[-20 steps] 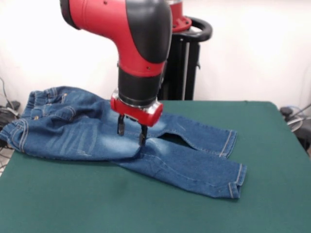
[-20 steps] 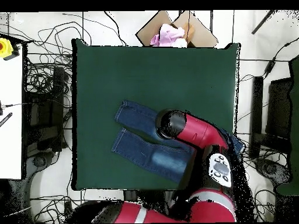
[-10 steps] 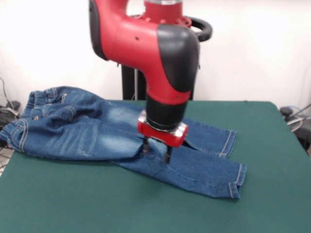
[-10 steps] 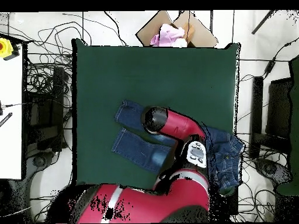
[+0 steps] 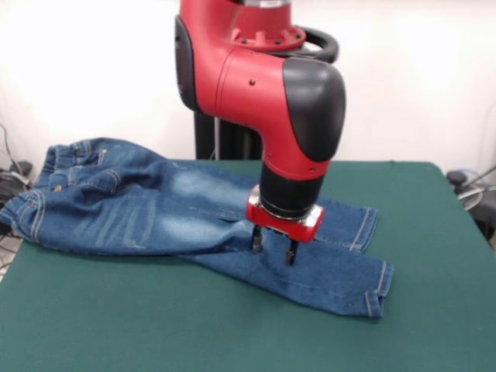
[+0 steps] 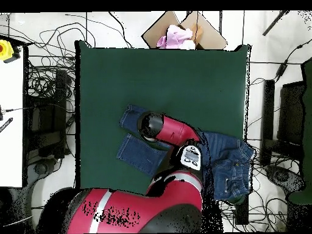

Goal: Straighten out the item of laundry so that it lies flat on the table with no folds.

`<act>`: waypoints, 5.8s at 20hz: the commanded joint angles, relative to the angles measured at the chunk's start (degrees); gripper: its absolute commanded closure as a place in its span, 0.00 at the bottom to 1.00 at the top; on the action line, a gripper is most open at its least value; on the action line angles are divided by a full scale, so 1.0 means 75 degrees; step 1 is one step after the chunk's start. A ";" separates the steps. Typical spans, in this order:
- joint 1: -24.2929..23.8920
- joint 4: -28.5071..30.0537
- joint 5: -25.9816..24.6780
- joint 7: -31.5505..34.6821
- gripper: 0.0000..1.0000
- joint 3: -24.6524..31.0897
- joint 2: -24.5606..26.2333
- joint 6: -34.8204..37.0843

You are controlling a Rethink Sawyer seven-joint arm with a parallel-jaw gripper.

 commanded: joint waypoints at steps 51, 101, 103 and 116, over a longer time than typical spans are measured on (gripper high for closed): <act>0.1621 -0.1963 0.2727 0.2877 0.00 0.0312 0.1953 -0.0719; 0.1532 -0.1265 0.2915 0.2186 0.00 -0.0151 0.0915 0.0469; 0.1365 -0.0821 0.2687 0.1840 0.00 -0.0264 0.0419 0.0653; -0.0361 0.0823 0.0214 -0.0936 0.00 -0.1148 -0.2368 0.2082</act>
